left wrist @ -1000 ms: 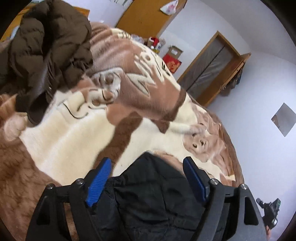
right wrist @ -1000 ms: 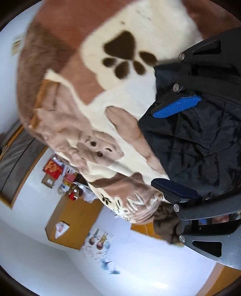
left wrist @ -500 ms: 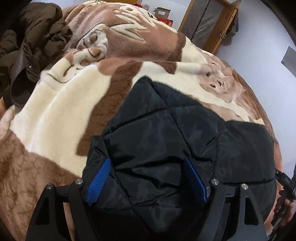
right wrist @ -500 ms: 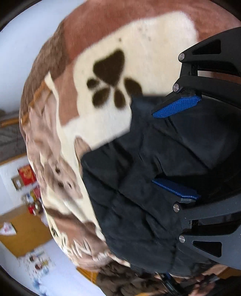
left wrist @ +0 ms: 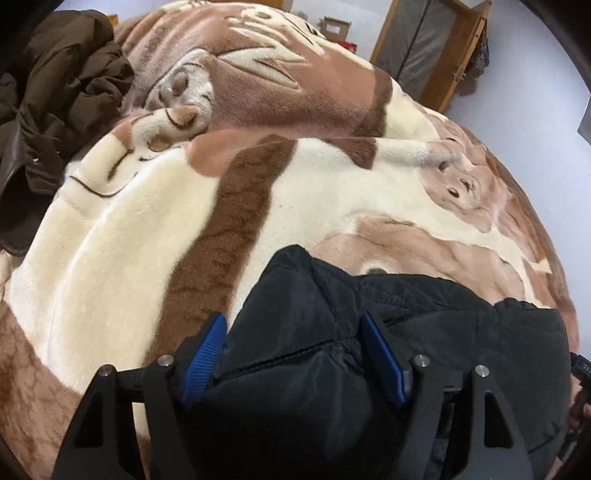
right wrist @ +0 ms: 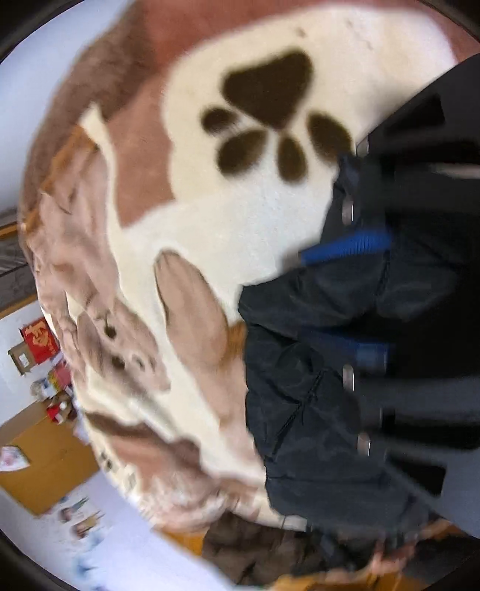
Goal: Fold large clothes
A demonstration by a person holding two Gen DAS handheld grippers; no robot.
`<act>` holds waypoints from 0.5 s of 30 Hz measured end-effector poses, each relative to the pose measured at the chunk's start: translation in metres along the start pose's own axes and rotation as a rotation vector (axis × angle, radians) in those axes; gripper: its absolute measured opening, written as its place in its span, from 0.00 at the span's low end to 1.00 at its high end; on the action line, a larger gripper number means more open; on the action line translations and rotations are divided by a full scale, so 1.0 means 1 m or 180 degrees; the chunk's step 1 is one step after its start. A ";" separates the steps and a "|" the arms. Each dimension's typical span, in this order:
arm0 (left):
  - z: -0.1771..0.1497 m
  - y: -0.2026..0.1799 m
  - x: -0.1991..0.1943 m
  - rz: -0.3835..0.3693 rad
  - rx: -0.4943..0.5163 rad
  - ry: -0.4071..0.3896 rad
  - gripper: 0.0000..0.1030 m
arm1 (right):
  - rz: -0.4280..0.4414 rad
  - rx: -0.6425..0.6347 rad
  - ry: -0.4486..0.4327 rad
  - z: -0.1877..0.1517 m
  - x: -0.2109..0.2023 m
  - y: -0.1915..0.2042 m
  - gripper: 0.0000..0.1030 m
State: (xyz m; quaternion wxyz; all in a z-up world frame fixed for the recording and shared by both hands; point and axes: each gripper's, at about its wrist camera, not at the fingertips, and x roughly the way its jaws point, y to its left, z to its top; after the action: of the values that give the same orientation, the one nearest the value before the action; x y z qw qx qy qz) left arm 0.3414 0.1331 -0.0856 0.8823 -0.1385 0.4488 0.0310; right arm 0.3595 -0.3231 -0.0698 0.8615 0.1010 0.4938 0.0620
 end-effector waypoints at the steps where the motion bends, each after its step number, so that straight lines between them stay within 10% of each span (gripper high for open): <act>1: -0.003 0.000 0.005 0.0040 0.0008 -0.0032 0.74 | -0.0095 -0.0046 0.0004 -0.001 0.007 0.003 0.30; 8: -0.010 -0.003 0.023 0.0271 0.0018 -0.0086 0.75 | -0.0430 -0.0143 0.0038 -0.009 0.042 0.003 0.30; 15: 0.001 -0.003 -0.038 0.0240 0.0084 -0.0308 0.74 | -0.0440 -0.0240 -0.0457 -0.010 -0.042 0.020 0.30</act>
State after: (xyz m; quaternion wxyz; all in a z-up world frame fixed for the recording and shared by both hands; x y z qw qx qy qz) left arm 0.3206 0.1330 -0.0540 0.9029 -0.1082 0.4109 0.0650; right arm 0.3295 -0.3111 -0.0344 0.9000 0.0385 0.4340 0.0136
